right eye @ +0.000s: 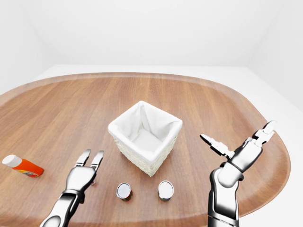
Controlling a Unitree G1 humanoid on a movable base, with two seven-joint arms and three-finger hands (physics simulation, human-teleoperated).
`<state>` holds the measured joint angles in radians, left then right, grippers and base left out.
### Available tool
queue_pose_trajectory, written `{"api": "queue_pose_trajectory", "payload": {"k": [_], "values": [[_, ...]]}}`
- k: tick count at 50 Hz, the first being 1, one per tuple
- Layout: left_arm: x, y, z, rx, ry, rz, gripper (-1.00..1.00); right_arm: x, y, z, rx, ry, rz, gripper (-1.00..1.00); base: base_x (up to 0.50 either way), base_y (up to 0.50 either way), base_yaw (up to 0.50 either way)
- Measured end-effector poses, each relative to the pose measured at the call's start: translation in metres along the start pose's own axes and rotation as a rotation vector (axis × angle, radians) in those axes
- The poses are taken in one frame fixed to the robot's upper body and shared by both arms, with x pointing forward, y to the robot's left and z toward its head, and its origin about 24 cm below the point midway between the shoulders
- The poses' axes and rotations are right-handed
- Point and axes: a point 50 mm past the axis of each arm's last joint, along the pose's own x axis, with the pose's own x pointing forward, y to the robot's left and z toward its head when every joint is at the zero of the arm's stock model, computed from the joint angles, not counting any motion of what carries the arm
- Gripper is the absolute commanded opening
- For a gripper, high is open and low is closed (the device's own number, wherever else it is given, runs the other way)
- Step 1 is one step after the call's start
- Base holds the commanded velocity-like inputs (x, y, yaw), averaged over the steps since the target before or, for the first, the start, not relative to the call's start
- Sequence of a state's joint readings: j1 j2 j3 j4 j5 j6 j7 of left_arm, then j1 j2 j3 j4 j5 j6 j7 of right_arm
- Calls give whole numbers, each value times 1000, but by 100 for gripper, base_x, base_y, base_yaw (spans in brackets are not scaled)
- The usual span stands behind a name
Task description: Pick up the alphabet soup and the cream cheese box, and put them in the basket.
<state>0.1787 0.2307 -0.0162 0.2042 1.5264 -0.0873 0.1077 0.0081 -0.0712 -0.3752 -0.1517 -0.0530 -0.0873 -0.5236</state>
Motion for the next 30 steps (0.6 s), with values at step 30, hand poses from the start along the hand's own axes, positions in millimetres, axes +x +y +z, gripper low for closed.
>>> {"api": "queue_pose_trajectory", "payload": {"k": [30], "values": [[11,-31,-8,-33,5,-58,100,0,0,0,-1,-2,1,100,0,0,0]]}}
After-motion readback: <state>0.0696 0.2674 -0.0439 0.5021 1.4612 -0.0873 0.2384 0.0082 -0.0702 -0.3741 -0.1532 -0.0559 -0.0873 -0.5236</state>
